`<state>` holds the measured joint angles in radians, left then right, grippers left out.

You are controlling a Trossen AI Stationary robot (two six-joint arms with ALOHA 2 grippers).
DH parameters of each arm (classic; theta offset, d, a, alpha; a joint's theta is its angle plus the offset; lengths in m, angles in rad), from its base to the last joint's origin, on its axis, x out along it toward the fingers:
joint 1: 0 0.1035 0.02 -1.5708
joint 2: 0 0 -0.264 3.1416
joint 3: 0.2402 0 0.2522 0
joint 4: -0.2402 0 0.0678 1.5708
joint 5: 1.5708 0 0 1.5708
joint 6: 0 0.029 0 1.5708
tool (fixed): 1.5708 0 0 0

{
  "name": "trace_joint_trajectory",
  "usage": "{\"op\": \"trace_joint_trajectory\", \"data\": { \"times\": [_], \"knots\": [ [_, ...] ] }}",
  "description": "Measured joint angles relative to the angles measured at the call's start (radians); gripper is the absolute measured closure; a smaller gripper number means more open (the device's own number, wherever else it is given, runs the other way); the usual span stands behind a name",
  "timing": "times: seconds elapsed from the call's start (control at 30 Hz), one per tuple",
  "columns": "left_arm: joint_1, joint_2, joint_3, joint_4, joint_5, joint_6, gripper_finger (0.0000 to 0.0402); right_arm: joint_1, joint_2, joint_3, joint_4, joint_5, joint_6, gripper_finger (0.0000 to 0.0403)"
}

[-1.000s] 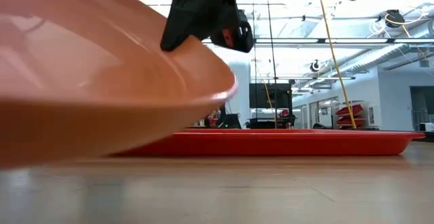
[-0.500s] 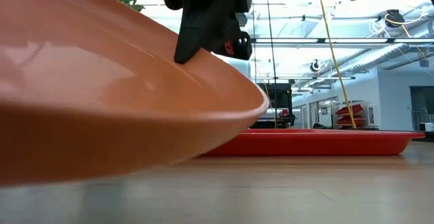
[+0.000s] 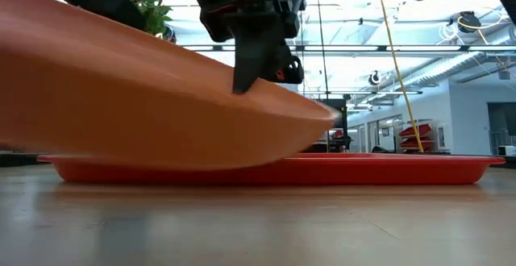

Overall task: Pick and place plate/cup/fork/spoon on tray
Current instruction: Put the orange plate on the red serving tray

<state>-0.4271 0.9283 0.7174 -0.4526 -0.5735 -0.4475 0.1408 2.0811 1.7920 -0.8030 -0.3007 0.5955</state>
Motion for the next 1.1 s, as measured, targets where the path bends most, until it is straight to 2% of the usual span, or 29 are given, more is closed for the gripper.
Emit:
{"op": "trace_joint_trajectory", "data": {
  "times": [0.33,0.53,0.7,0.9,1.1],
  "knots": [
    [0.0,0.0,0.0,-0.015,0.0,0.007,0.0376,-0.041,0.0,0.063,-0.151,-0.067,-0.044,0.0403],
    [0.0,0.0,0.0,-0.019,0.008,-0.001,0.0376,-0.091,0.0,0.189,-0.3,0.011,-0.102,0.0403],
    [0.0,0.0,0.0,-0.049,0.031,0.001,0.0376,-0.154,0.0,0.248,-0.417,0.019,-0.148,0.0403],
    [0.0,-0.001,0.0,-0.088,0.026,0.004,0.0376,-0.239,0.0,0.259,-0.617,0.044,-0.203,0.0403],
    [0.0,-0.015,0.0,-0.09,0.023,0.019,0.0376,-0.305,0.0,0.259,-0.635,0.037,-0.266,0.0403]
  ]
}}
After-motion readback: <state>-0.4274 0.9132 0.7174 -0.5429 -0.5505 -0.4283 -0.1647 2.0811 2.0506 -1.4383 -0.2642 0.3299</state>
